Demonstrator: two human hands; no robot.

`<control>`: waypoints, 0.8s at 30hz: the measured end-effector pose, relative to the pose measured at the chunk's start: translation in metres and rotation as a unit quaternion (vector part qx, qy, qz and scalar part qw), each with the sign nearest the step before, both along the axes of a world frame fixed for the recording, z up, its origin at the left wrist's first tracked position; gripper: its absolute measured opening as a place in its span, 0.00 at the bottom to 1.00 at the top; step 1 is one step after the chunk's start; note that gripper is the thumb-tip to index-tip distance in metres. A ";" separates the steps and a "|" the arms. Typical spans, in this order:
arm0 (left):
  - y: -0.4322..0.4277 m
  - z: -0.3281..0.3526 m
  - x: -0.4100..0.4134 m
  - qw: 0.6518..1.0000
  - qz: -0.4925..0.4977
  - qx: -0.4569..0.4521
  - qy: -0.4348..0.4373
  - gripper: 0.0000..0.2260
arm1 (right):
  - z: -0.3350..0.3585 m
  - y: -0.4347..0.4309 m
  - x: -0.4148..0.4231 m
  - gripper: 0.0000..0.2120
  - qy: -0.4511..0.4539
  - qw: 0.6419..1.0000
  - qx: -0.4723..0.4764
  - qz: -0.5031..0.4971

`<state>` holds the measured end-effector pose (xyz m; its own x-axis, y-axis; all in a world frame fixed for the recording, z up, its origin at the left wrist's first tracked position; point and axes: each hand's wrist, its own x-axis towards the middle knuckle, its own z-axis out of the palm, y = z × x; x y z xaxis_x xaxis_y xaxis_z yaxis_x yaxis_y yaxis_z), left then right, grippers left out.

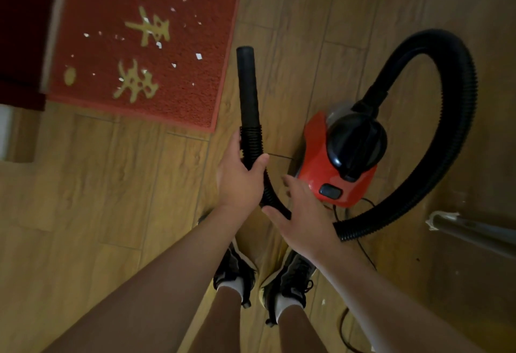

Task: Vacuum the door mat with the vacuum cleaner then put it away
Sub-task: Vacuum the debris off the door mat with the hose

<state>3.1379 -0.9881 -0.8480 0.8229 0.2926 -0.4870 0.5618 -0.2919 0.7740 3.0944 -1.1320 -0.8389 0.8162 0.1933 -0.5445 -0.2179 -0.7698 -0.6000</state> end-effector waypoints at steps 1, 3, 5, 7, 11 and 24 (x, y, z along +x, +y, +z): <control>0.004 0.002 0.004 1.000 0.007 0.001 0.001 0.30 | 0.002 0.005 0.002 0.35 0.003 1.000 -0.003 0.013; 0.014 0.003 0.010 1.000 0.023 0.002 0.001 0.29 | 0.006 0.015 0.007 0.32 0.005 0.999 -0.004 0.035; 0.025 0.004 0.017 0.999 0.034 0.003 0.000 0.29 | 0.007 0.025 0.011 0.24 0.007 0.999 0.006 0.042; 0.036 0.006 0.024 0.999 0.045 0.004 0.007 0.29 | 0.008 0.034 0.015 0.15 0.008 0.999 0.010 0.045; 0.057 0.009 0.034 0.998 0.065 -0.001 0.025 0.28 | 0.013 0.054 0.024 0.14 -0.015 0.998 0.013 0.057; 0.121 0.001 0.061 0.993 0.090 -0.053 0.049 0.26 | 0.022 0.107 0.065 0.11 -0.009 0.995 -0.007 0.098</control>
<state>3.1989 -0.8671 -0.8470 0.7094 0.3738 -0.5975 0.6713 -0.1000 0.7344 3.1591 -1.0253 -0.8168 0.7728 0.3421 -0.5345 -0.0524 -0.8050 -0.5910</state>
